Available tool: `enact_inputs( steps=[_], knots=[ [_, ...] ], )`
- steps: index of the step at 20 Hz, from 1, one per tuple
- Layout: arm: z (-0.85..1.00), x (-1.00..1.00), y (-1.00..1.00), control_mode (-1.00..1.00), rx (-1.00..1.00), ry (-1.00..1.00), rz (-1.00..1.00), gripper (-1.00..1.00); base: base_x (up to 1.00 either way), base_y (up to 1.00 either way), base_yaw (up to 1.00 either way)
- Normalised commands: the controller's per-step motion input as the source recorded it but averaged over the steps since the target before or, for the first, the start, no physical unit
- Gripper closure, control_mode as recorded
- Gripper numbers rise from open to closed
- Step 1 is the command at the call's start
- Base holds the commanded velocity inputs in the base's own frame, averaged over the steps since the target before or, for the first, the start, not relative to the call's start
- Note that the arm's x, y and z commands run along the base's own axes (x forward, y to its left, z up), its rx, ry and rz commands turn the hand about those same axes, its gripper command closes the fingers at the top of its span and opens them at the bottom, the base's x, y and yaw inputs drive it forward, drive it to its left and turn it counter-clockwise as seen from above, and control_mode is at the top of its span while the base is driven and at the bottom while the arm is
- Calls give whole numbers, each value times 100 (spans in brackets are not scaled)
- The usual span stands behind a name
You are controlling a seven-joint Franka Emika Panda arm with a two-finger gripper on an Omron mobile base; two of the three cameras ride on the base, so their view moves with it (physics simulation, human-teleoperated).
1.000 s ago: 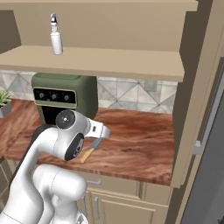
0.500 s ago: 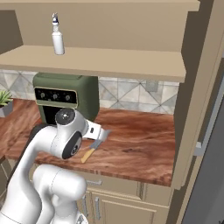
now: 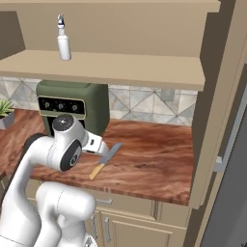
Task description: Move the cutting board and knife to the sink. Then move spray from the cabinet to the counter.
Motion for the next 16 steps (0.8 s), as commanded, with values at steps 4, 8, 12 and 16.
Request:
enact_inputs(
  steps=[4, 8, 12, 16],
  knots=[
    [-31, -18, 18, -100, 4, 1, 0, -100, 0, 0, 0],
    [-40, -6, 10, -100, 3, 5, 0, -100, 0, 0, 0],
    [-53, 0, 3, -100, 0, 5, 0, -100, 0, 0, 0],
    [-53, 0, 0, -100, 0, 4, 0, -100, 0, 0, 0]
  ],
)
